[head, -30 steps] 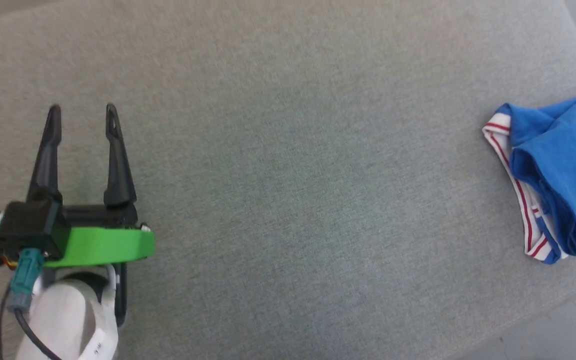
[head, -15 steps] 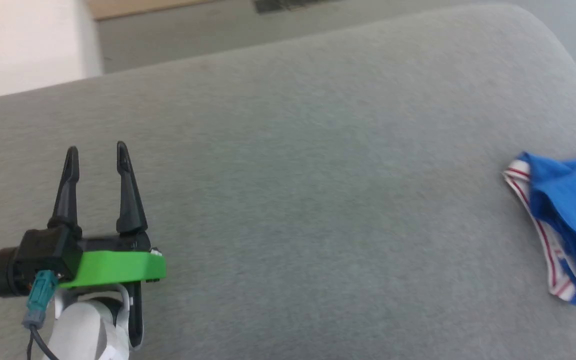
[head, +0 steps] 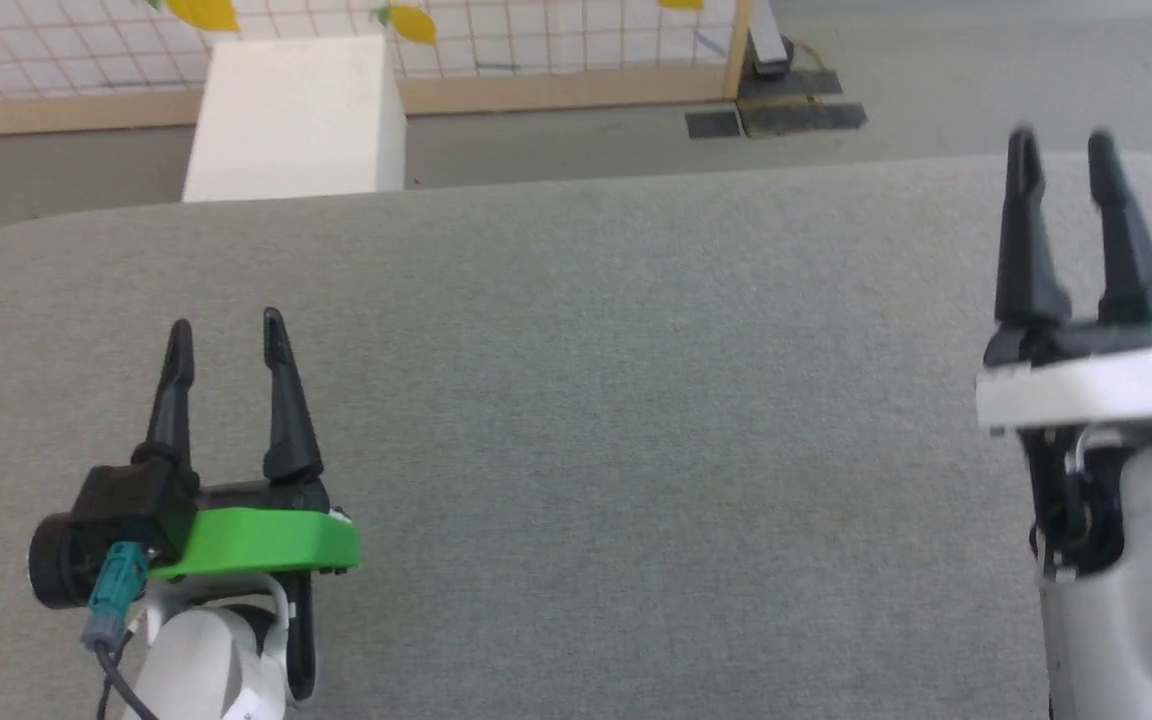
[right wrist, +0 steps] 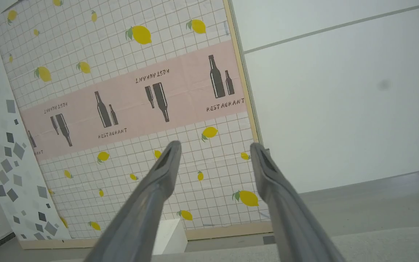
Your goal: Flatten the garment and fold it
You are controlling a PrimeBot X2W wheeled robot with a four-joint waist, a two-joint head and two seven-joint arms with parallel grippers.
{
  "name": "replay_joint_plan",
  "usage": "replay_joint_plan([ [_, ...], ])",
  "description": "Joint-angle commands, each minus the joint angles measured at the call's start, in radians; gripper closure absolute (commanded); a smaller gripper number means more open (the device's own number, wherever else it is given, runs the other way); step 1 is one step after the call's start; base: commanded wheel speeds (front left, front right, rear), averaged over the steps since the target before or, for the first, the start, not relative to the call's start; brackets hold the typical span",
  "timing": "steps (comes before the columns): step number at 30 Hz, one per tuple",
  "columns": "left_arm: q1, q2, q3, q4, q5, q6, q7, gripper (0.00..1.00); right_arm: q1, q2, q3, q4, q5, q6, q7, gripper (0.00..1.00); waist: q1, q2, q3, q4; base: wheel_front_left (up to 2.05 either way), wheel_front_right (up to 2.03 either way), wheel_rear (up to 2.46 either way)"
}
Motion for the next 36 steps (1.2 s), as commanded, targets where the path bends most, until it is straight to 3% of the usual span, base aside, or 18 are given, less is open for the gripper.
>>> replay_joint_plan([
  [1, -0.012, -0.007, -0.001, 0.01, -0.001, -0.005, -0.007, 0.0, 0.041, 0.002, -0.004, 0.003, -0.012, -0.001, -0.01, 0.0, 0.0001, 0.0, -0.04, 0.037, 0.0, 0.0, 0.0],
  [13, 0.015, -0.045, -0.013, 0.121, 0.009, -0.024, -0.009, 0.0, 0.259, 0.004, -0.002, 0.031, -0.069, -0.001, -0.073, 0.0, 0.0001, 0.0, -0.06, 0.055, 0.0, 0.0, 0.0],
  [36, 0.02, -0.088, -0.053, 0.35, -0.006, -0.082, -0.009, 0.0, 0.349, 0.004, 0.033, 0.082, -0.102, -0.001, -0.074, 0.0, 0.0001, 0.0, -0.075, 0.062, 0.0, 0.0, 0.0],
])
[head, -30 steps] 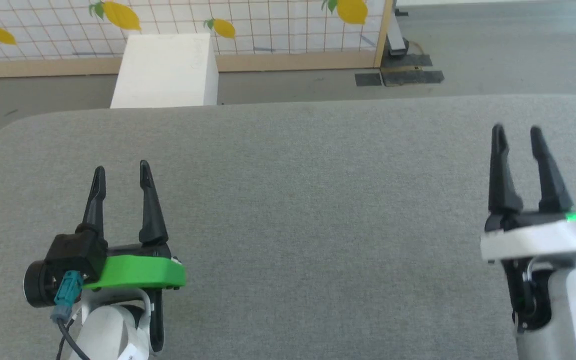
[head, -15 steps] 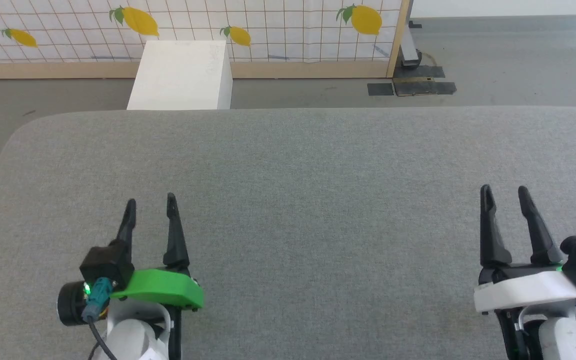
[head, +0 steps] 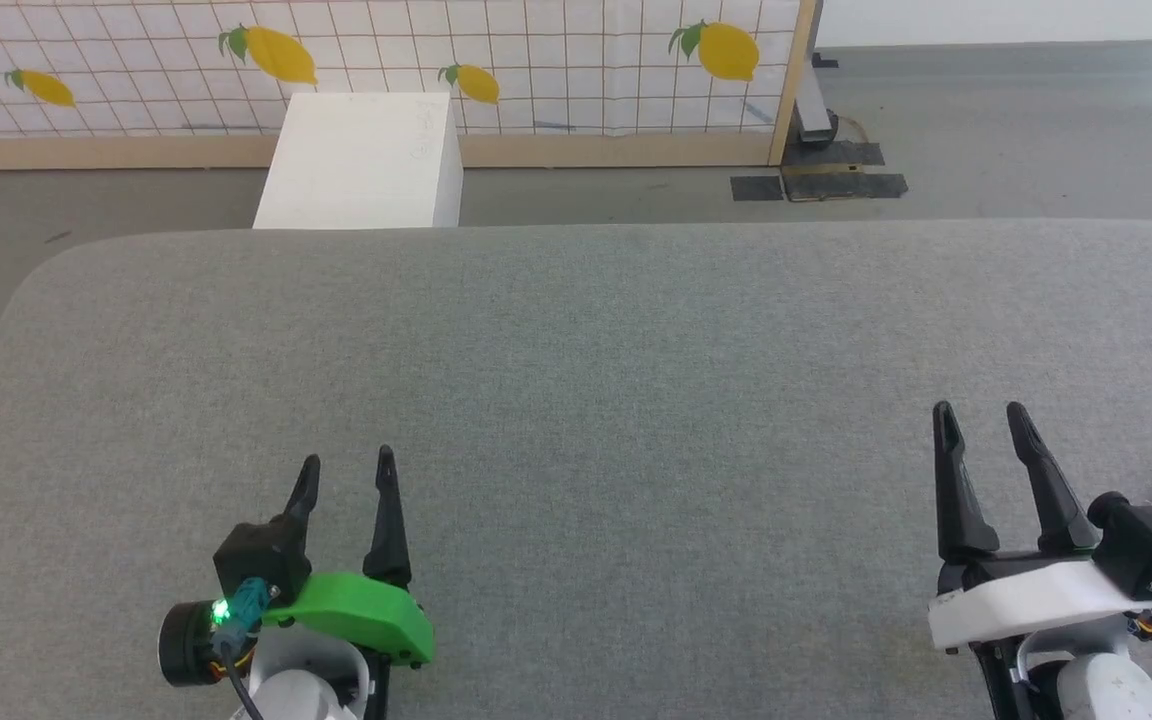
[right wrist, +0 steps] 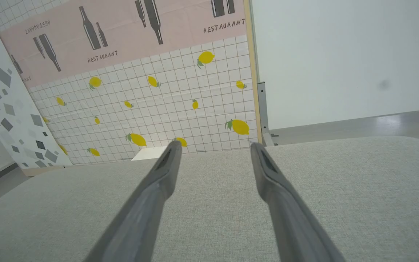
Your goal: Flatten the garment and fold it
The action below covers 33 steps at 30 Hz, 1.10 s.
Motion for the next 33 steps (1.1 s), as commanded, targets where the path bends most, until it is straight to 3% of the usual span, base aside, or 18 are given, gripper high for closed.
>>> replay_joint_plan([
  [1, -0.002, -0.005, 0.0, 0.003, 0.007, -0.003, -0.004, 0.0, 0.016, 0.001, 0.002, 0.004, 0.001, -0.001, 0.0, 0.0, 0.0001, 0.0, 0.0, -0.001, 0.0, 0.0, 0.0],
  [2, 0.0, 0.0, 0.0, 0.001, 0.001, 0.0, 0.0, 1.0, 0.001, 0.0, 0.0, 0.001, 0.0, 0.0, 0.001, 1.0, 0.0001, 0.0, 0.0, -0.001, 0.0, 0.0, 0.0],
  [33, 0.023, -0.008, 0.035, -0.054, 0.06, -0.02, 0.057, 1.0, 0.012, 0.0, 0.009, -0.028, -0.052, 0.0, 0.054, 1.0, 0.0001, 0.0, -0.011, -0.004, 0.0, 0.0, 0.0],
])
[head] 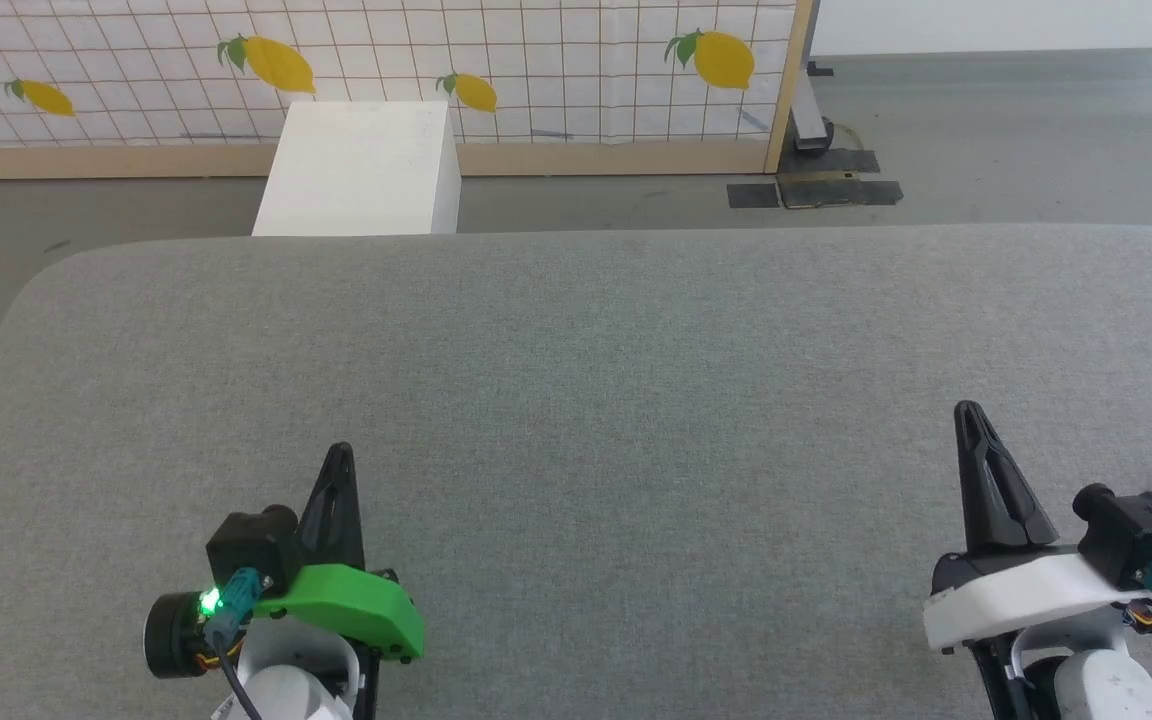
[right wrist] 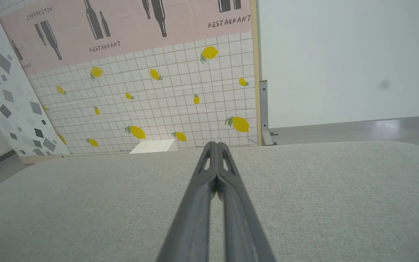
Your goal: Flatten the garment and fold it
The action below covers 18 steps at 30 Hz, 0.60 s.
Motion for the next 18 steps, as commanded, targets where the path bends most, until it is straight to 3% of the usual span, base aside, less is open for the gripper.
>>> replay_joint_plan([
  [1, 0.015, -0.006, 0.006, -0.009, 0.011, -0.008, 0.005, 1.0, 0.012, 0.0, 0.002, -0.007, -0.012, 0.0, 0.007, 1.0, 0.0001, 0.0, -0.001, 0.0, 0.0, 0.0, 0.0],
  [18, 0.029, -0.011, 0.028, -0.043, 0.048, -0.02, 0.039, 1.0, 0.019, 0.001, 0.008, -0.025, -0.044, 0.0, 0.04, 1.0, 0.0001, 0.0, -0.007, -0.002, 0.0, 0.0, 0.0],
])
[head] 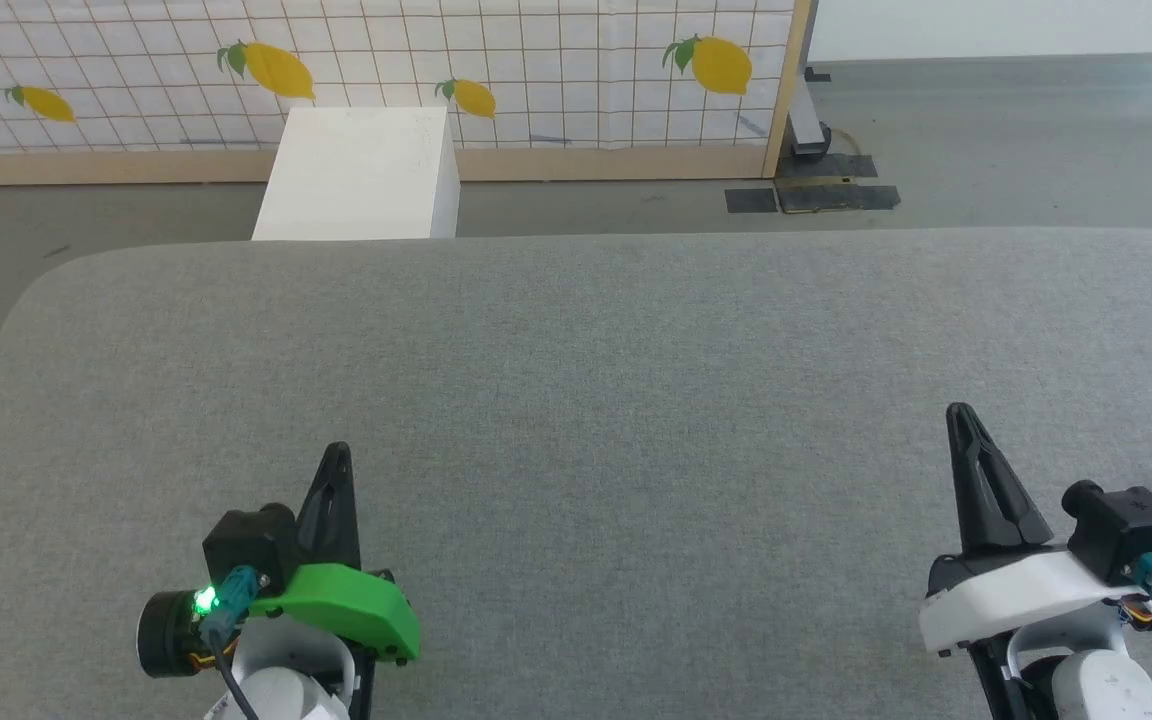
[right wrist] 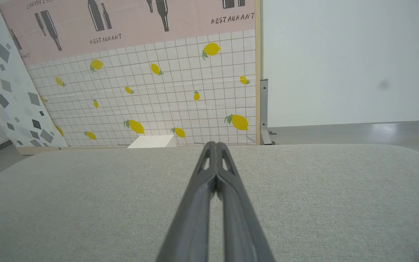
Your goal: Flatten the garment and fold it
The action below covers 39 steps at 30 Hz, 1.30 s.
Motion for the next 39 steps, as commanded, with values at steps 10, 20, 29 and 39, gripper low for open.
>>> replay_joint_plan([
  [10, 0.025, -0.007, 0.021, -0.031, 0.045, -0.012, 0.028, 1.0, 0.021, 0.001, 0.006, -0.02, -0.035, -0.001, 0.029, 1.0, 0.0, 0.0, -0.005, -0.001, 0.0, 0.0, 0.0],
  [20, 0.037, -0.012, 0.039, -0.06, 0.078, -0.023, 0.058, 1.0, 0.027, 0.001, 0.011, -0.036, -0.063, -0.001, 0.058, 1.0, 0.0, 0.0, -0.01, -0.003, 0.0, 0.0, 0.0],
  [29, 0.045, -0.014, 0.051, -0.079, 0.098, -0.03, 0.077, 1.0, 0.031, 0.001, 0.014, -0.046, -0.081, -0.001, 0.077, 1.0, 0.0, 0.0, -0.014, -0.004, 0.0, 0.0, 0.0],
  [39, 0.053, -0.017, 0.064, -0.099, 0.12, -0.037, 0.097, 1.0, 0.035, 0.001, 0.018, -0.056, -0.099, -0.001, 0.096, 1.0, 0.0, 0.0, -0.018, -0.005, 0.0, 0.0, 0.0],
])
